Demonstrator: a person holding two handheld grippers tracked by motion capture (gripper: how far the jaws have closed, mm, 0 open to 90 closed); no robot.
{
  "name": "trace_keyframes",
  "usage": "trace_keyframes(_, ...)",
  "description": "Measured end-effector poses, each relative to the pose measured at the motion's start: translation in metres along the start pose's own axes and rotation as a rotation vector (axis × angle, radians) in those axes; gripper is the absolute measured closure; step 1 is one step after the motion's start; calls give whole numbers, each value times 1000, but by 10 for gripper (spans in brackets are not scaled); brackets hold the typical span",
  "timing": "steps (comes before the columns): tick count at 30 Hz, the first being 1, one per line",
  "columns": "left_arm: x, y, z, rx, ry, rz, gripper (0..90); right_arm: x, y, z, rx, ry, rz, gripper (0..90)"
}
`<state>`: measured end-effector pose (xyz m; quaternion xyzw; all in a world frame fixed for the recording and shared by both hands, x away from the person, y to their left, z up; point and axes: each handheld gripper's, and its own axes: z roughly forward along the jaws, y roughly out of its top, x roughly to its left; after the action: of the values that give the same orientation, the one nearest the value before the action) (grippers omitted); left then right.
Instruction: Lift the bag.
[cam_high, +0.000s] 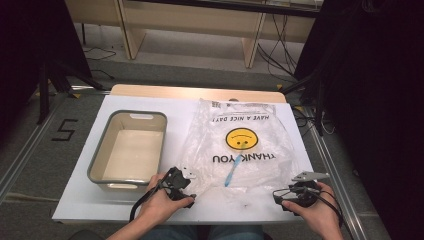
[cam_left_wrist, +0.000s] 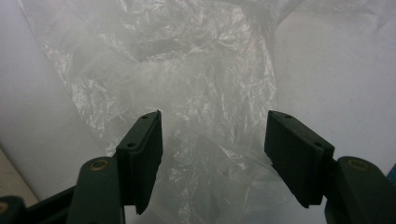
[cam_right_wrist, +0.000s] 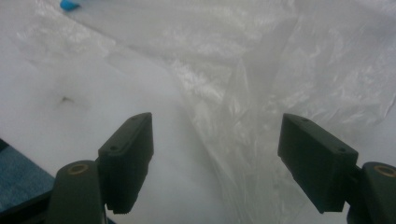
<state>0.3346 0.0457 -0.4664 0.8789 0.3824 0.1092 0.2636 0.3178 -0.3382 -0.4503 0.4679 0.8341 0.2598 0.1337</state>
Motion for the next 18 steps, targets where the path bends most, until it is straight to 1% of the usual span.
trace_keyframes(1,0,0,-1,-10,-2,-4,368,1,-1,0,12,1,-6,277)
trace_keyframes(3,0,0,-3,-19,-3,2,367,1,-3,0,32,-5,-22,284)
trace_keyframes(7,2,-2,0,-8,-5,-1,363,0,-7,0,72,-20,-39,335)
trace_keyframes(9,1,-3,2,1,-9,-1,363,-1,-9,1,88,-29,-39,374)
trace_keyframes(11,0,-3,2,1,-8,7,363,-3,-10,2,102,-28,-39,432)
trace_keyframes(14,-1,-2,1,-10,-9,8,366,-6,-12,3,115,-22,-28,564)
trace_keyframes(18,-3,0,-2,-40,-7,2,361,-11,-14,3,108,-33,-25,737)
